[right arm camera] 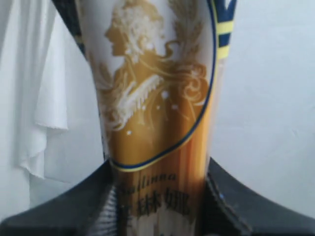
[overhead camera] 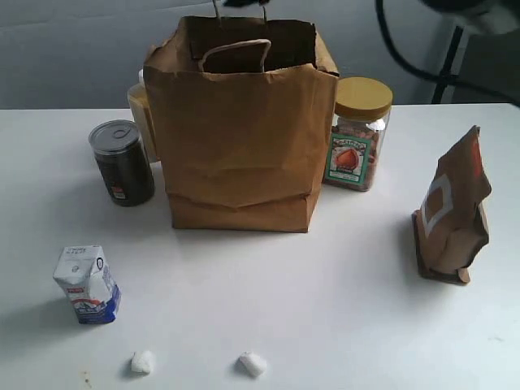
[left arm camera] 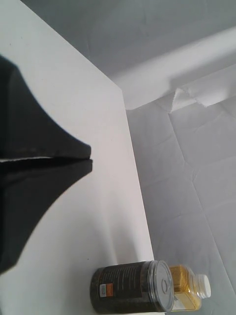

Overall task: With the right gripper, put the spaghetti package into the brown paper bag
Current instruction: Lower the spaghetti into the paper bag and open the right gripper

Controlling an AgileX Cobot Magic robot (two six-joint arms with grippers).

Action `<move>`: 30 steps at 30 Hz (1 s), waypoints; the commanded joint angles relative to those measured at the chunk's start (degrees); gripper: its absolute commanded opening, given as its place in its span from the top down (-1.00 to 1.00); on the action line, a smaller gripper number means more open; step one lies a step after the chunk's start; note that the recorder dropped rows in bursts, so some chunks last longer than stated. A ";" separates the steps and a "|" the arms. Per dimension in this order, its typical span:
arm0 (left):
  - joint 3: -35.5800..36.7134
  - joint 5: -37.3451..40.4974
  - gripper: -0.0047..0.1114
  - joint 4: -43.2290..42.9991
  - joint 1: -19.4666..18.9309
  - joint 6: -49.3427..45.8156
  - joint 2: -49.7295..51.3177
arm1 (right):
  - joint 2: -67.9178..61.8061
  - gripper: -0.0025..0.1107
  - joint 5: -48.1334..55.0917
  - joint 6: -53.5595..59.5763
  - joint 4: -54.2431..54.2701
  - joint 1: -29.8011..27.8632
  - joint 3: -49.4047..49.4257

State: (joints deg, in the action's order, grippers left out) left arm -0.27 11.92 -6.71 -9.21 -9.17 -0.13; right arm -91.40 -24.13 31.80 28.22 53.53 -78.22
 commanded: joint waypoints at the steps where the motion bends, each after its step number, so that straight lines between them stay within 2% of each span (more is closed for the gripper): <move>1: 0.27 -0.56 0.92 0.24 0.10 0.21 0.13 | -3.85 0.96 -4.73 -4.06 -0.83 -2.22 -0.59; 4: 0.27 -0.56 0.92 0.24 0.10 0.21 0.13 | -6.33 0.96 -3.56 -4.17 -0.83 -2.22 -0.59; 11: 0.27 -0.56 0.92 0.24 0.10 0.21 0.13 | -8.11 0.96 10.75 -2.13 -1.23 -2.22 -0.23; 30: 0.27 -0.56 0.92 0.24 0.10 0.21 0.13 | -8.11 0.95 12.95 9.50 -1.23 -2.35 8.76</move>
State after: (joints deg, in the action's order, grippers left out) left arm -0.27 11.92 -6.71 -9.21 -9.17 -0.13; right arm -100.76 -8.22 39.65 27.61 51.42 -69.04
